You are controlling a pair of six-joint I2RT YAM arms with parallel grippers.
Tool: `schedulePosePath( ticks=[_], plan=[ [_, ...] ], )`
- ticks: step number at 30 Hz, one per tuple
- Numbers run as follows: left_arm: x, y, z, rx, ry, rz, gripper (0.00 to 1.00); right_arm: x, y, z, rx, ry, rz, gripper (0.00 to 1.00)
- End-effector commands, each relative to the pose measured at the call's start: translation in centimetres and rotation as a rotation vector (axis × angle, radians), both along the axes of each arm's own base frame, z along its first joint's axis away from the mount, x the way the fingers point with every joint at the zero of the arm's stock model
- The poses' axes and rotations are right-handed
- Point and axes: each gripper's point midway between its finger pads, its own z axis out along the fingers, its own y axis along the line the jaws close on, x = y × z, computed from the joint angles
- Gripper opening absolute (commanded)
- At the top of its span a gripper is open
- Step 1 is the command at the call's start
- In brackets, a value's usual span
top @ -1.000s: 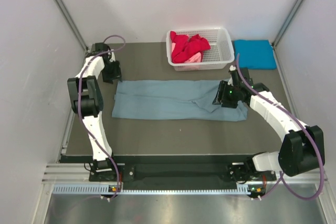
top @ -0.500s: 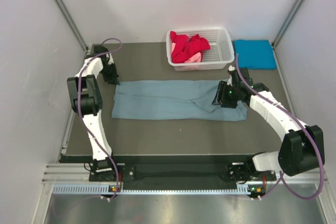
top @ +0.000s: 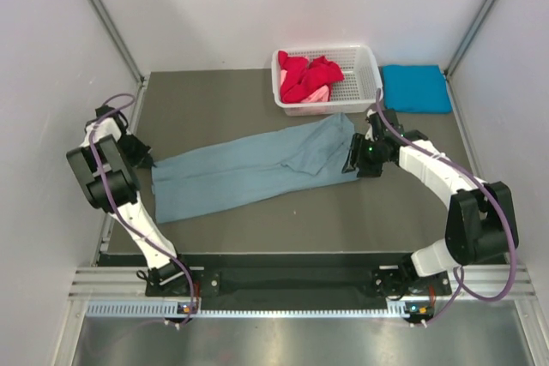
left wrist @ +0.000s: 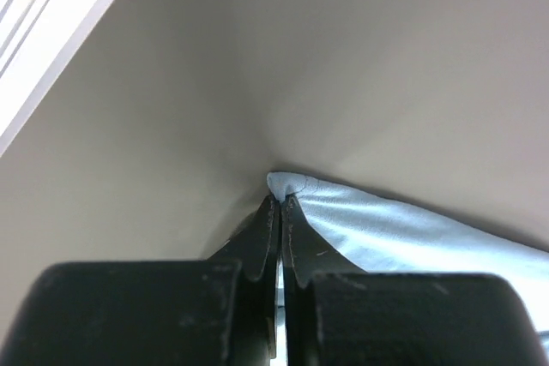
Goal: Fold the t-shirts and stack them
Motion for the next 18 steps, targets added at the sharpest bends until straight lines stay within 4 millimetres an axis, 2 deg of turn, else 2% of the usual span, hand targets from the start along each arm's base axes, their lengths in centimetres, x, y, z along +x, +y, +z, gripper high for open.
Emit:
schedulePosePath(
  ticks=[1, 3, 4, 6, 10, 14, 16, 18],
  plan=[
    [-2.5, 0.6, 1.9, 0.087, 0.048, 0.053, 0.0, 2.2, 0.4, 1.6, 0.024, -0.067, -0.041, 0.51],
    [-3.3, -0.1, 2.0, 0.083, 0.043, 0.067, 0.0, 2.8, 0.8, 1.2, 0.065, -0.069, -0.086, 0.53],
    [-4.0, -0.4, 2.7, 0.097, 0.034, 0.074, 0.0, 3.0, 0.9, 1.0, 0.07, -0.072, -0.106, 0.54],
    [-4.7, -0.3, 3.3, 0.133, 0.029, 0.091, 0.0, 3.7, 1.0, 0.5, 0.099, -0.07, -0.172, 0.56],
    [-7.4, 0.9, 5.3, 0.259, 0.062, 0.181, 0.0, 4.0, 1.2, -0.2, 0.136, -0.043, -0.247, 0.6],
    [-8.8, 1.6, 7.0, 0.324, 0.059, 0.218, 0.0, 3.9, 2.1, -0.6, 0.162, -0.025, -0.213, 0.61],
    [-8.9, 1.8, 7.6, 0.341, 0.054, 0.227, 0.0, 3.7, 1.9, -0.9, 0.124, -0.024, -0.203, 0.61],
    [-9.5, 2.3, 7.9, 0.37, 0.071, 0.267, 0.0, 3.4, 2.4, -0.2, 0.103, -0.057, -0.167, 0.61]
  ],
)
